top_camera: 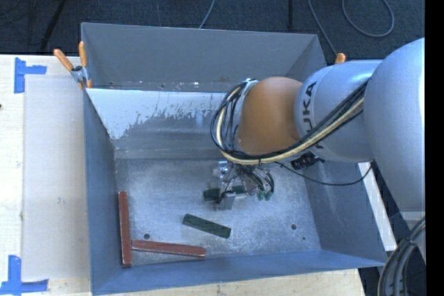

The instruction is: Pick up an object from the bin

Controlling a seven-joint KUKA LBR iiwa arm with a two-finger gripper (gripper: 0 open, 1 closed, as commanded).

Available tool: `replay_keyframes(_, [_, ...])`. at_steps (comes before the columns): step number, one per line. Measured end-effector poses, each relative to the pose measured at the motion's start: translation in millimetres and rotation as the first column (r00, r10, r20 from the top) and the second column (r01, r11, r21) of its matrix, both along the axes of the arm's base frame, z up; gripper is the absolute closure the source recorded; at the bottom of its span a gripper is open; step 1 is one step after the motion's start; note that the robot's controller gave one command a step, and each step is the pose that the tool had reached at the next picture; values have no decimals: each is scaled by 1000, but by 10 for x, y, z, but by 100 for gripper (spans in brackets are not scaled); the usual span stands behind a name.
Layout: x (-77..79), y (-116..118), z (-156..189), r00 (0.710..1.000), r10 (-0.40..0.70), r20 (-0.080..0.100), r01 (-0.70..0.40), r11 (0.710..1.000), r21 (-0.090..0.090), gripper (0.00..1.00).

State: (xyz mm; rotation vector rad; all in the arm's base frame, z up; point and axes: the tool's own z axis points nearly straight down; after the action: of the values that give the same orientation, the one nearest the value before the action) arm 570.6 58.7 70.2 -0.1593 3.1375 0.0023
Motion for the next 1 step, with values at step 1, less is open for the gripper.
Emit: replay_keyframes(1, [-52, 97, 1235, 1000, 18, 8, -18, 1000, 0, 100])
